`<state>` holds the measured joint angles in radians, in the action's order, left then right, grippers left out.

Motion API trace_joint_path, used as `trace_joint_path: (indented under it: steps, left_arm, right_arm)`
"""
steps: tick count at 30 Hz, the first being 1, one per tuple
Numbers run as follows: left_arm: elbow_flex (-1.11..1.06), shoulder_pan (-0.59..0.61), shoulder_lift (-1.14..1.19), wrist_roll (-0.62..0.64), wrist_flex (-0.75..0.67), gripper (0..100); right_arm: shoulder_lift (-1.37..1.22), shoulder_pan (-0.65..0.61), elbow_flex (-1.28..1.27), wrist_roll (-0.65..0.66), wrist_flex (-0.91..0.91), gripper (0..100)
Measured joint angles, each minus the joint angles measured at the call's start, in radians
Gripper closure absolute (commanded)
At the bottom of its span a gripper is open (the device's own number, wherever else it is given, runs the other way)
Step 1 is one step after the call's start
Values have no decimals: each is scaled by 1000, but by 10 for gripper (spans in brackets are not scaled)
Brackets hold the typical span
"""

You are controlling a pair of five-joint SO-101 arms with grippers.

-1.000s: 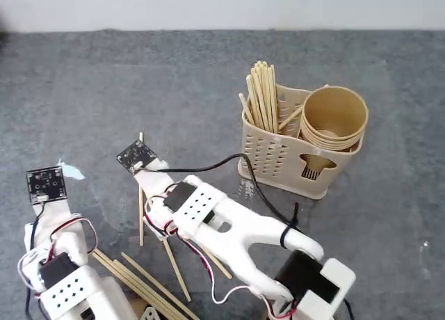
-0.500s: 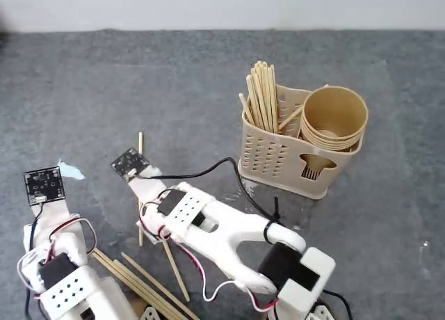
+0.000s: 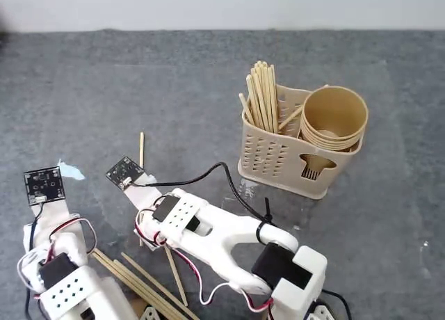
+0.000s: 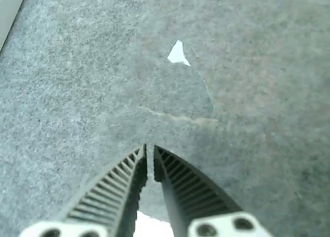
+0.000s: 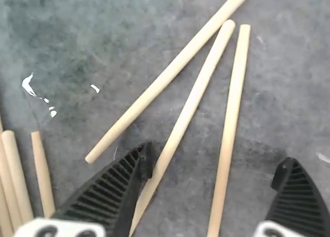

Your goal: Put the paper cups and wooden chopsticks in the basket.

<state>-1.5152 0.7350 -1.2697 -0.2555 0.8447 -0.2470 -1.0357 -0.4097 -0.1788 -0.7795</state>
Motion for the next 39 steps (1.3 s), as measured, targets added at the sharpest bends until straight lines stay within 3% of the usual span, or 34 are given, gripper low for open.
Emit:
trace_joint_path:
  steps: [4,6,25,39]
  left_arm:
    - [0,0,0,0,0,973]
    - [0,0,0,0,0,973]
    - [0,0,0,0,0,973]
    - [0,0,0,0,0,973]
  right_arm:
    - [6,3,11,2,-26,948]
    - [9,6,11,23,-32,994]
    - [18,121,8,114,-63,991]
    - [470,150,-9,118,-315,991]
